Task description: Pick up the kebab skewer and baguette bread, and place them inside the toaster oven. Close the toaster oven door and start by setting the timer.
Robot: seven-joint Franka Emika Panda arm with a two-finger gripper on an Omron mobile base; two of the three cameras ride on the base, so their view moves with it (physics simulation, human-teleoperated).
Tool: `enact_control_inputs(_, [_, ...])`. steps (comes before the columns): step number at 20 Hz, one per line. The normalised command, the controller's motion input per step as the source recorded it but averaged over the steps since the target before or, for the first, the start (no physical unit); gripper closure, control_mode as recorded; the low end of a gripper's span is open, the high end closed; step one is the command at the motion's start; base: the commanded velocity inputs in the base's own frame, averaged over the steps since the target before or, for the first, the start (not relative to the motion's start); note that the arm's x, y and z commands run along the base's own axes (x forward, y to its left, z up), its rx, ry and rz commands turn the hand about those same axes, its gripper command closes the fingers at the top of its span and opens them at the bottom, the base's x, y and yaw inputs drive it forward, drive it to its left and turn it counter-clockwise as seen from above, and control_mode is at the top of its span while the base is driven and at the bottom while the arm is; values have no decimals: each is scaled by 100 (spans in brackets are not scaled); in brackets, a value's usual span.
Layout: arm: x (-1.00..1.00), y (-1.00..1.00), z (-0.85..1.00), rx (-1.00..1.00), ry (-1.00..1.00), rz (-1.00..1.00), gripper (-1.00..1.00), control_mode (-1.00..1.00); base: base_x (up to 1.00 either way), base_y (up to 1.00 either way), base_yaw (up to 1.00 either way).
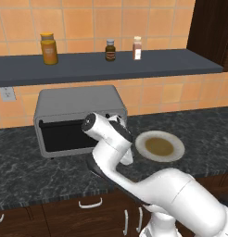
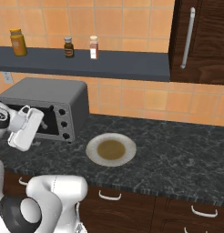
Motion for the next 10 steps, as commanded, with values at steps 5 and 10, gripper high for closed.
enact_control_inputs(5, [0, -1, -9, -36, 33, 42, -100, -100, 0, 0, 0])
enact_control_inputs(10, [-27, -37, -8, -21, 3, 35, -100, -100, 0, 0, 0])
